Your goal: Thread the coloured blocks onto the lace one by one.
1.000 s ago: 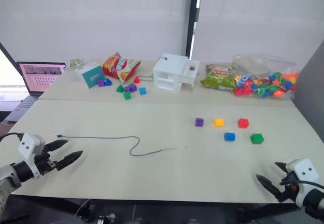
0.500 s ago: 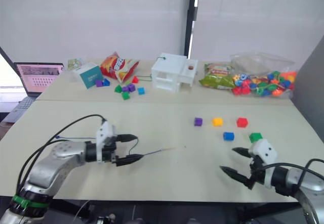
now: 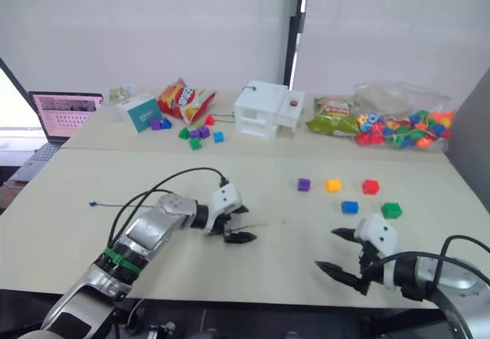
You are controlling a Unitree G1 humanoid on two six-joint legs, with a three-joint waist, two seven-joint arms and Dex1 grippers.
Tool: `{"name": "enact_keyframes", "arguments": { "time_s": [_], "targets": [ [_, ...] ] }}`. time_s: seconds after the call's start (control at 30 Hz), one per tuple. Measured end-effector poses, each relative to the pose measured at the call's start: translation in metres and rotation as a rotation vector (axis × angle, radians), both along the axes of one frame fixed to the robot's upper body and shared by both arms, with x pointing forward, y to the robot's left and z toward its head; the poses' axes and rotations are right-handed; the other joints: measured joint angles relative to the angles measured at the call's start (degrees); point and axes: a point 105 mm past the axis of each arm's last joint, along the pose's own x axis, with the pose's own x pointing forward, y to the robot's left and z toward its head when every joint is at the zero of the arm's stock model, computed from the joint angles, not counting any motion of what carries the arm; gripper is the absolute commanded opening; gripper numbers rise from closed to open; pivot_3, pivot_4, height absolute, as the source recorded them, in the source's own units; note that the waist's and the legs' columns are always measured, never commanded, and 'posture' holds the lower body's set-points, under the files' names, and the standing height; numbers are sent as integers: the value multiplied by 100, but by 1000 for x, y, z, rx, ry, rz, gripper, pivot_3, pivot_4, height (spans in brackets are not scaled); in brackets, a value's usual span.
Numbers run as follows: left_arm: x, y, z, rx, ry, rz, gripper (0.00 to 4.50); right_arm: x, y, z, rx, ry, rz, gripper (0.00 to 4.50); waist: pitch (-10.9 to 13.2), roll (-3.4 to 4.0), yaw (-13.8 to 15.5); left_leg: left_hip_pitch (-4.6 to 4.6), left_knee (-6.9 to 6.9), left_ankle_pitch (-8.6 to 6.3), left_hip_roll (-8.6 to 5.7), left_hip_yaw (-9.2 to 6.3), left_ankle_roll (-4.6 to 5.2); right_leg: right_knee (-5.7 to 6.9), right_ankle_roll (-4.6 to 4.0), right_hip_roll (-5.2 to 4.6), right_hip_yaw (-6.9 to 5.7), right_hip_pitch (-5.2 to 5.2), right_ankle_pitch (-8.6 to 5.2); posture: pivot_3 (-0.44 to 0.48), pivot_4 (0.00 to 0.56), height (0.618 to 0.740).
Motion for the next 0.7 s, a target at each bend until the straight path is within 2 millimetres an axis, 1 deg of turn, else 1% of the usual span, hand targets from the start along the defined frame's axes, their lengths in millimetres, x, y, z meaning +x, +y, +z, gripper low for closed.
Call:
{"name": "enact_keyframes", "arguments": {
  "time_s": [0.03,0.07,0.1,0.17,0.27,0.3,0.47,0.5,0.7],
  "targets": [
    [0,-1,-2,-1,0,-4,4500,-1,0,0,0,-2,-4,4452,0,0,5,4,1,0,0,0,0,0,0,-1,1,5,0,0,150,740],
    [1,-1,-5,-2,-3,-7,3940,-2,1,0,1,-4,-10,4500,0,0,12,17,1,0,0,1,0,-3,1,-1,2,18,0,0,150,740],
    [3,-1,-7,-8,-6,-1,3713,-2,1,0,4,-8,-17,4500,0,0,16,31,1,0,1,-1,0,-7,2,-1,1,38,-1,0,150,740],
    [7,-1,-10,-37,-2,21,3000,-1,0,3,5,-26,-34,4500,0,0,34,65,-1,-2,6,-1,1,-25,7,-1,0,77,-5,0,150,740],
    [8,3,-13,-60,-6,32,2054,0,-2,8,-2,-48,-47,4500,-1,0,35,71,-4,-5,11,0,4,-25,7,-1,1,81,-6,0,150,740],
    [8,3,-14,-71,-6,33,1664,0,-4,9,-1,-53,-57,4500,-3,3,37,72,-5,-7,11,0,5,-23,7,-3,2,81,-6,0,150,740],
    [4,2,-18,-99,-19,16,92,2,-7,13,0,-72,-81,4500,-6,6,78,71,-8,-14,9,0,14,-21,7,-14,0,80,-5,0,150,740],
    [3,2,-18,-102,-21,10,15,2,-7,13,-1,-72,-81,4500,-6,6,83,71,-8,-15,8,0,16,-21,7,-19,0,80,-6,0,150,740],
    [1,1,-17,-102,-27,-16,15,4,-8,13,2,-75,-85,4500,-6,6,84,71,-7,-17,2,1,19,-23,11,-35,-2,82,-7,0,150,740]
  ]
}}
